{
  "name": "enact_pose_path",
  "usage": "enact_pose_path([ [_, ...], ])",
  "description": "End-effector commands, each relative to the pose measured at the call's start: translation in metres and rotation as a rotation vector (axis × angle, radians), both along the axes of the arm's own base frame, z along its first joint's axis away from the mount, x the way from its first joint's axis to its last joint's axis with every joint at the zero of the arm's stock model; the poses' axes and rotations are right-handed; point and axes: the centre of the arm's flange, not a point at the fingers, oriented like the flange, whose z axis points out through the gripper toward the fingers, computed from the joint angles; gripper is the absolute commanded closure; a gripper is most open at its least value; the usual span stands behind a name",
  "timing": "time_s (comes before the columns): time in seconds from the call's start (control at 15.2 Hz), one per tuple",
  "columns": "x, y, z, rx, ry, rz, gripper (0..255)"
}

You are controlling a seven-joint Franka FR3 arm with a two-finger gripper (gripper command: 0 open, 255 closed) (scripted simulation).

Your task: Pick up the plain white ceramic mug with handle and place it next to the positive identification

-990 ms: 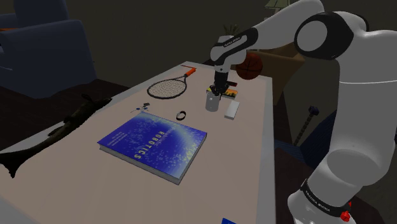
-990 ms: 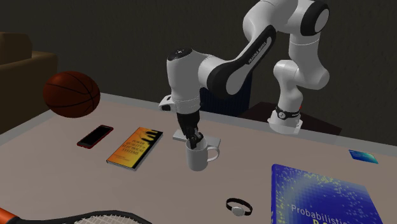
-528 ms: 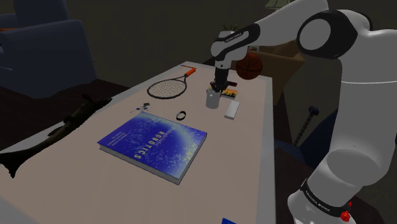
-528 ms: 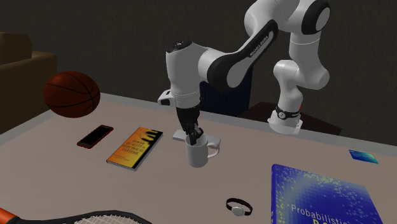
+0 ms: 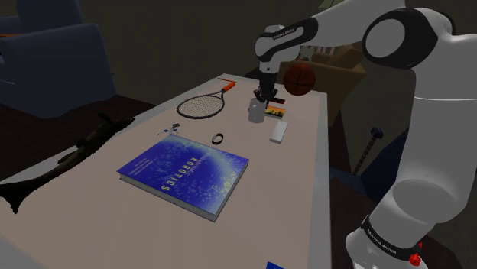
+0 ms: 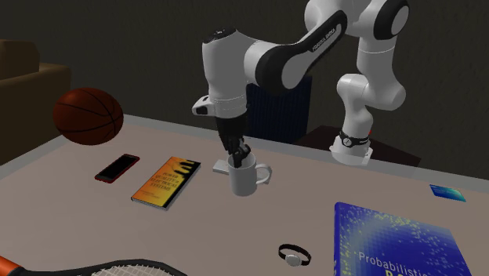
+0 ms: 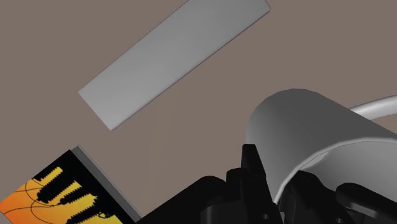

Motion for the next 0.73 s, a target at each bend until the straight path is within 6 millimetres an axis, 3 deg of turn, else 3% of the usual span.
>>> enact_pose_path([
  [0.0, 0.000, 0.000, 0.011, 0.000, 0.000, 0.000, 255],
  [0.66, 0.000, 0.000, 0.064, 0.000, 0.000, 0.000, 255],
])
